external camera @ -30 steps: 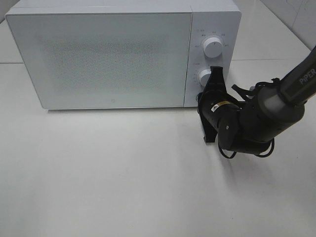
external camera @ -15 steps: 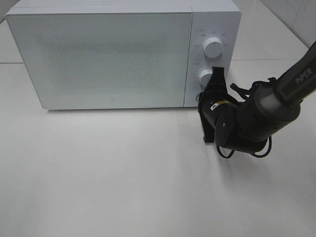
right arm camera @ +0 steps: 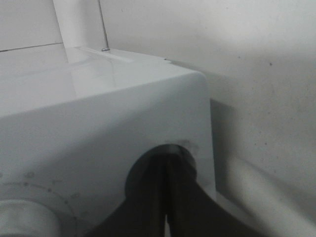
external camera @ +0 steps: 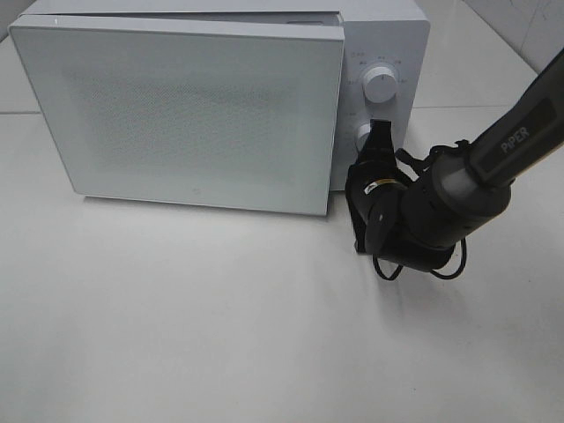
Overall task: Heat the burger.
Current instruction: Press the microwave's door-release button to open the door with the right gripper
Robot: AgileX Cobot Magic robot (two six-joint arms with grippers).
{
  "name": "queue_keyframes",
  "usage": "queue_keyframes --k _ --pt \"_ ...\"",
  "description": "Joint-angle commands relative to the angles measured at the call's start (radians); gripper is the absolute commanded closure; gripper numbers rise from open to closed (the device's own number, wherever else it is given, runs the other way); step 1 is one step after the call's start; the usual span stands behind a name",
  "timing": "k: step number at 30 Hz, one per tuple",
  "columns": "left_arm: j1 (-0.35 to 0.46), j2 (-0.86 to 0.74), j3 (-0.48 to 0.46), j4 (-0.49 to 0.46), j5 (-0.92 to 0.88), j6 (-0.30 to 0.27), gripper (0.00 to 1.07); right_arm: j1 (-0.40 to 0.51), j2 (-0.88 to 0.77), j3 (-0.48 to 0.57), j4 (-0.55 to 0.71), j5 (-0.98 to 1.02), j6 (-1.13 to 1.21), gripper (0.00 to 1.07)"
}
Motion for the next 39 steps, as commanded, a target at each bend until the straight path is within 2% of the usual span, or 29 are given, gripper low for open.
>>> queue_keyframes --k 1,18,28,36,39 --pt "0.003 -0.014 0.003 -0.008 0.000 -0.004 0.06 -0.028 0.012 -0.094 -0.016 -0.271 -0.042 1.07" --pt "0.003 -0.014 0.003 -0.008 0.000 -0.004 0.06 -0.028 0.010 -0.126 0.001 -0.276 -0.067 1.07" --pt "0.003 -0.014 0.003 -0.008 0.000 -0.004 0.06 0.018 0.009 -0.114 0.046 -0.238 -0.067 1.07" --pt "0.003 -0.014 0.003 -0.008 0.000 -0.004 0.06 0.028 -0.052 -0.028 0.041 -0.210 -0.085 1.07" --pt "0.003 -0.014 0.003 -0.008 0.000 -0.004 0.06 0.041 -0.081 0.028 0.050 -0.102 -0.085 1.07"
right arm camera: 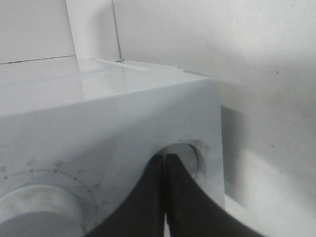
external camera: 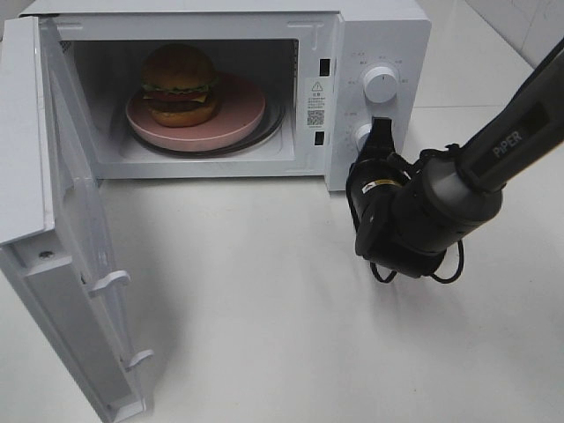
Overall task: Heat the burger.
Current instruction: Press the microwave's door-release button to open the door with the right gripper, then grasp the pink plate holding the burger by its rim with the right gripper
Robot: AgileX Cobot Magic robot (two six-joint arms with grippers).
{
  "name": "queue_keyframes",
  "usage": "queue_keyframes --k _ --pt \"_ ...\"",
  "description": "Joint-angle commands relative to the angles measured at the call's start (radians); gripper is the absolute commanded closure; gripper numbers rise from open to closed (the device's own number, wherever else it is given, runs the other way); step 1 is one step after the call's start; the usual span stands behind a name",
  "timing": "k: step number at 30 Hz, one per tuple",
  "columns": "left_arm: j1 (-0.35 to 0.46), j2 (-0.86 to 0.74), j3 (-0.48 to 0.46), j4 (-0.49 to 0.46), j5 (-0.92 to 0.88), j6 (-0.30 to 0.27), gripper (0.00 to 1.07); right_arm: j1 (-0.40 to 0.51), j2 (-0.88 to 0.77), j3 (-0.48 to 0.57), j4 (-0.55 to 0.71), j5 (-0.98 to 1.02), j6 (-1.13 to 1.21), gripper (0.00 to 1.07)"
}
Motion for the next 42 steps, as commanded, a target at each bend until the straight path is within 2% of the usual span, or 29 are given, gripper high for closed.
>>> queue_keyframes --k 1,7,10,12,14,17,19,25,27,28,30,33,37,42 --pt "0.003 -0.014 0.003 -0.008 0.000 -0.004 0.06 -0.003 -0.061 0.022 -0.056 -0.020 -0.013 1.07" --pt "0.003 -0.008 0.003 -0.008 0.000 -0.004 0.06 -0.003 -0.098 0.083 -0.098 0.098 -0.019 1.07" --pt "0.003 -0.004 0.003 -0.008 0.000 -0.004 0.06 -0.003 -0.145 0.134 -0.181 0.186 -0.060 1.07" --pt "0.003 -0.004 0.003 -0.008 0.000 -0.004 0.06 -0.003 -0.155 0.145 -0.194 0.204 -0.073 1.07" --pt "0.003 -0.004 0.003 -0.008 0.000 -0.004 0.06 -0.003 -0.212 0.196 -0.270 0.255 -0.128 1.07" --pt "0.003 -0.004 0.003 -0.008 0.000 -0.004 0.06 -0.003 -0.225 0.206 -0.295 0.266 -0.144 1.07" --pt "0.003 -0.004 0.003 -0.008 0.000 -0.004 0.06 -0.003 -0.291 0.243 -0.384 0.358 -0.257 1.07" --pt "0.003 -0.004 0.003 -0.008 0.000 -0.004 0.06 -0.003 -0.354 0.245 -0.439 0.501 -0.401 1.05" --pt "0.003 -0.004 0.003 -0.008 0.000 -0.004 0.06 -0.003 -0.409 0.245 -0.449 0.625 -0.582 1.04" --pt "0.003 -0.004 0.003 -0.008 0.000 -0.004 0.06 -0.003 -0.409 0.245 -0.449 0.625 -0.582 1.04" --pt "0.003 -0.004 0.003 -0.008 0.000 -0.004 0.06 -0.003 -0.447 0.235 -0.449 0.725 -0.734 1.03" --pt "0.003 -0.004 0.003 -0.008 0.000 -0.004 0.06 -0.004 -0.460 0.228 -0.449 0.773 -0.782 1.03" --pt "0.003 -0.004 0.003 -0.008 0.000 -0.004 0.06 -0.006 -0.505 0.177 -0.457 1.004 -0.977 1.02" --pt "0.003 -0.004 0.003 -0.008 0.000 -0.004 0.06 -0.006 -0.513 0.108 -0.522 1.140 -1.093 1.02"
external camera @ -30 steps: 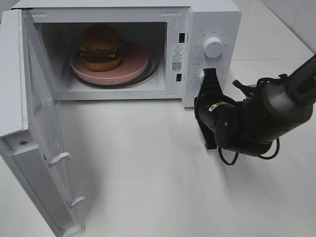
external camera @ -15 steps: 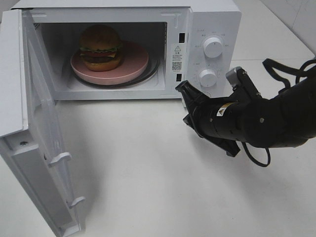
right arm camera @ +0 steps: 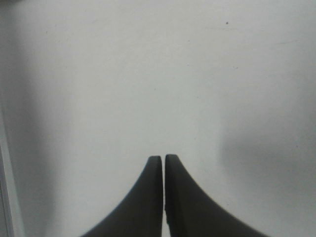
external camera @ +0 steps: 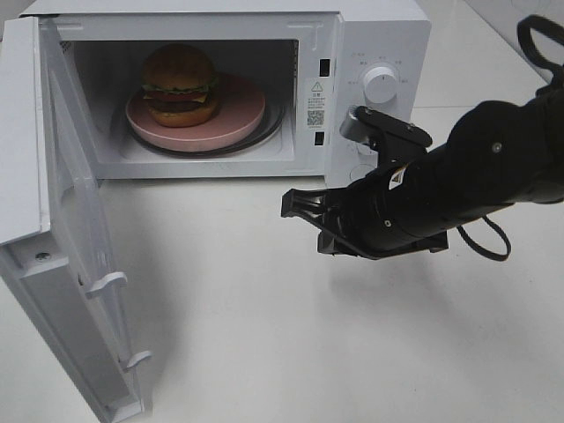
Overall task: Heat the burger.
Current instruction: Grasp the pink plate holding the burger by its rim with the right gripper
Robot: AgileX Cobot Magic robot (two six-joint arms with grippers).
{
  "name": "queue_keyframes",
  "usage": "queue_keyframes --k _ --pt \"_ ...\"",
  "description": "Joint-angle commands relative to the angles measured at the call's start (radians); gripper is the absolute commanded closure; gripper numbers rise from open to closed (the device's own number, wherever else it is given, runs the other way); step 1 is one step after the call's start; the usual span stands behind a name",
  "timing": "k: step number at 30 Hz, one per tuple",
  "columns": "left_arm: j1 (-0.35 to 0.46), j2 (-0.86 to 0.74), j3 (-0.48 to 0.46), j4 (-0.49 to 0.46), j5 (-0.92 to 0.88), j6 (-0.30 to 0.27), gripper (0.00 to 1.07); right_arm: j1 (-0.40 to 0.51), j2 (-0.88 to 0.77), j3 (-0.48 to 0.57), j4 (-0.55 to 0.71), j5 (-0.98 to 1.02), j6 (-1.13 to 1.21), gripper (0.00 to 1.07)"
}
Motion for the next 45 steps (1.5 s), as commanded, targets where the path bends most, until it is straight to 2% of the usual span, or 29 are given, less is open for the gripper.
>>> queue_keyframes --k 1,5,8,10,11,12,14,15,17,18,19,21,22,24,25,26,33,39,41,43,44,45 --pt "0.003 -0.004 0.003 -0.008 0.000 -0.004 0.06 -0.006 -0.010 -0.057 -0.071 0.096 -0.107 1.02" --pt "0.003 -0.004 0.003 -0.008 0.000 -0.004 0.06 -0.006 -0.010 -0.150 -0.160 0.254 -0.331 1.02" --pt "0.003 -0.004 0.003 -0.008 0.000 -0.004 0.06 -0.006 -0.010 -0.172 -0.169 0.293 -0.394 1.02" --pt "0.003 -0.004 0.003 -0.008 0.000 -0.004 0.06 -0.006 -0.010 -0.244 -0.190 0.418 -0.647 1.02" --pt "0.003 -0.004 0.003 -0.008 0.000 -0.004 0.06 -0.006 -0.010 -0.244 -0.190 0.418 -0.647 1.02" --pt "0.003 -0.004 0.003 -0.008 0.000 -0.004 0.06 -0.006 -0.010 -0.273 -0.204 0.462 -0.776 1.02" --pt "0.003 -0.004 0.003 -0.008 0.000 -0.004 0.06 -0.006 -0.010 -0.283 -0.212 0.473 -0.829 1.02" --pt "0.003 -0.004 0.003 -0.008 0.000 -0.004 0.06 -0.006 -0.010 -0.304 -0.230 0.493 -0.951 1.02" --pt "0.003 -0.004 0.003 -0.008 0.000 -0.004 0.06 -0.006 -0.010 -0.312 -0.241 0.498 -1.017 1.01" --pt "0.003 -0.004 0.003 -0.008 0.000 -0.004 0.06 -0.006 -0.010 -0.323 -0.248 0.503 -1.149 1.01" --pt "0.003 -0.004 0.003 -0.008 0.000 -0.004 0.06 -0.006 -0.010 -0.323 -0.248 0.503 -1.149 1.01" --pt "0.003 -0.004 0.003 -0.008 0.000 -0.004 0.06 -0.006 -0.010 -0.333 -0.256 0.502 -1.351 1.01" --pt "0.003 -0.004 0.003 -0.008 0.000 -0.004 0.06 -0.006 -0.010 -0.333 -0.256 0.502 -1.351 1.01" --pt "0.003 -0.004 0.003 -0.008 0.000 -0.004 0.06 -0.006 -0.010 -0.333 -0.285 0.492 -1.547 1.01" --pt "0.003 -0.004 0.003 -0.008 0.000 -0.004 0.06 -0.006 -0.010 -0.333 -0.285 0.492 -1.547 1.01" --pt "0.003 -0.004 0.003 -0.008 0.000 -0.004 0.06 -0.006 -0.010 -0.333 -0.304 0.492 -1.642 1.01" --pt "0.003 -0.004 0.003 -0.008 0.000 -0.004 0.06 -0.003 -0.010 -0.333 -0.382 0.490 -1.731 0.99" --pt "0.003 -0.004 0.003 -0.008 0.000 -0.004 0.06 -0.003 -0.010 -0.333 -0.432 0.487 -1.745 0.93" --pt "0.003 -0.004 0.003 -0.008 0.000 -0.004 0.06 -0.003 -0.010 -0.333 -0.437 0.479 -1.747 0.89" --pt "0.003 -0.004 0.003 -0.008 0.000 -0.004 0.06 -0.003 -0.010 -0.333 -0.453 0.439 -1.746 0.79" --pt "0.003 -0.004 0.003 -0.008 0.000 -0.004 0.06 -0.003 -0.010 -0.333 -0.453 0.439 -1.746 0.79" --pt "0.003 -0.004 0.003 -0.008 0.000 -0.004 0.06 -0.003 -0.010 -0.333 -0.454 0.410 -1.732 0.68"
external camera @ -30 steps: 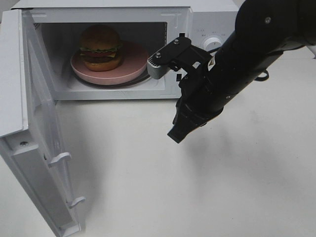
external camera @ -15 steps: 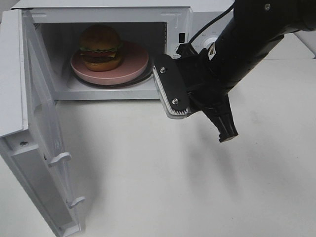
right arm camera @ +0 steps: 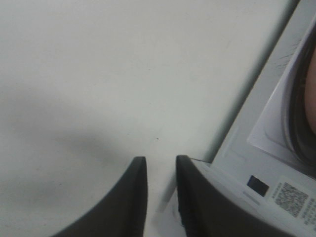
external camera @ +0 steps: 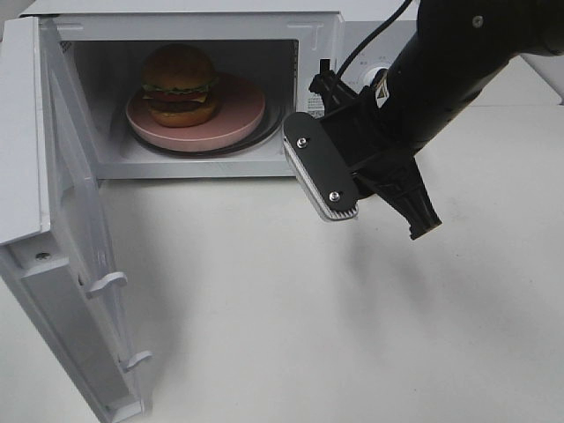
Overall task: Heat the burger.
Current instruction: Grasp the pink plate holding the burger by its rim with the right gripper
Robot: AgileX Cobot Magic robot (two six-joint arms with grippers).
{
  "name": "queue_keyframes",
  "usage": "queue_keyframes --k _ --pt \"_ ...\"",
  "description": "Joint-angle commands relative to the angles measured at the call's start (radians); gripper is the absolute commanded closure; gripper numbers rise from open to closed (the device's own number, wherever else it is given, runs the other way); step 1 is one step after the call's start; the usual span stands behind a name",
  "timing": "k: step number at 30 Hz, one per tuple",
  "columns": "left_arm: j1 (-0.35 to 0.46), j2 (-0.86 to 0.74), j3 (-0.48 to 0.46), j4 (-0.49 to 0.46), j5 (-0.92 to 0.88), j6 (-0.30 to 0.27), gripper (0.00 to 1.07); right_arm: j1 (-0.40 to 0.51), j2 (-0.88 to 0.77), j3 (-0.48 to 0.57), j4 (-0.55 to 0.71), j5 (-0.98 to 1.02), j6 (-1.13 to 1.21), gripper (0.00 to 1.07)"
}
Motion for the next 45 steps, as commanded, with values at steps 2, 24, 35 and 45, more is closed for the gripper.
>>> queue_keyframes --k 2,24,35,45 --pt "0.003 -0.004 0.003 -0.008 0.000 -0.004 0.06 -0.003 -0.008 -0.004 -0.012 -0.060 0.029 0.54" --pt "0.003 -0.004 0.003 -0.008 0.000 -0.004 0.06 0.010 0.147 -0.157 -0.035 -0.190 0.160 0.18" --pt "0.003 -0.004 0.003 -0.008 0.000 -0.004 0.06 0.020 0.295 -0.309 -0.039 -0.194 0.187 0.20" --pt "0.003 -0.004 0.003 -0.008 0.000 -0.004 0.06 0.020 0.397 -0.424 -0.039 -0.193 0.209 0.23"
